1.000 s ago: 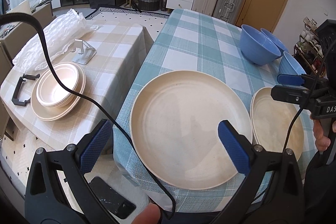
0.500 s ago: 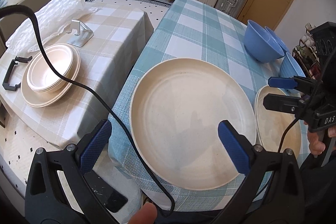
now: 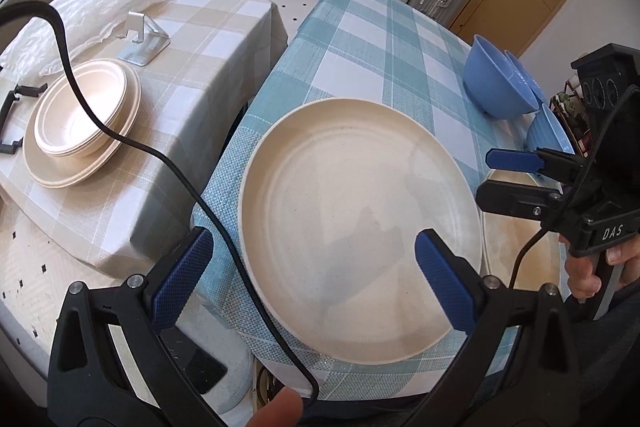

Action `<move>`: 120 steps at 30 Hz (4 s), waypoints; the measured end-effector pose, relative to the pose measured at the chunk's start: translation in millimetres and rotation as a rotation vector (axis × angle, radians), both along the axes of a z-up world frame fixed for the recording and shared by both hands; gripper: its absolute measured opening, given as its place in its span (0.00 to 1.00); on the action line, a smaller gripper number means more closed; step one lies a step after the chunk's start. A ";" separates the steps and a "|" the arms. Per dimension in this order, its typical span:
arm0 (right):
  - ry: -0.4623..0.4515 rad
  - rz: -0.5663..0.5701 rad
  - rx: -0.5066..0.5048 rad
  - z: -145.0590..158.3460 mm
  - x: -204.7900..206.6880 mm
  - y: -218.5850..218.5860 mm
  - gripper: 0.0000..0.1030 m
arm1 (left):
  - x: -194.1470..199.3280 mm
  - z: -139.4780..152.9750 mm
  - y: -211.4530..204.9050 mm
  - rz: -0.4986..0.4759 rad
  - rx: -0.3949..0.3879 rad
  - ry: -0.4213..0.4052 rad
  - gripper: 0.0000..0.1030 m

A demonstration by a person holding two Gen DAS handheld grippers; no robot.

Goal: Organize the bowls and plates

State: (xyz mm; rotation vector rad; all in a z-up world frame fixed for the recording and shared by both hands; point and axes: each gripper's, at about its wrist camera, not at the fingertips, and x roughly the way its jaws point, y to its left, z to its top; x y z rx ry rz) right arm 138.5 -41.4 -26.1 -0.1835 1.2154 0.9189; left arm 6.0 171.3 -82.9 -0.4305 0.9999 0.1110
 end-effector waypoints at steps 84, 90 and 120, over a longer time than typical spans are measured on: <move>-0.058 -0.102 -0.048 -5.1 1.0 -10.0 0.16 | -6.2 5.5 0.3 -0.002 0.147 -0.023 0.13; -0.075 -0.114 -0.017 14.2 -5.5 -14.9 0.17 | -10.6 18.1 -0.9 -0.003 0.160 -0.046 0.12; -0.128 -0.253 0.070 79.0 -26.2 -105.9 0.17 | 0.5 100.3 -86.6 -0.123 0.196 -0.170 0.12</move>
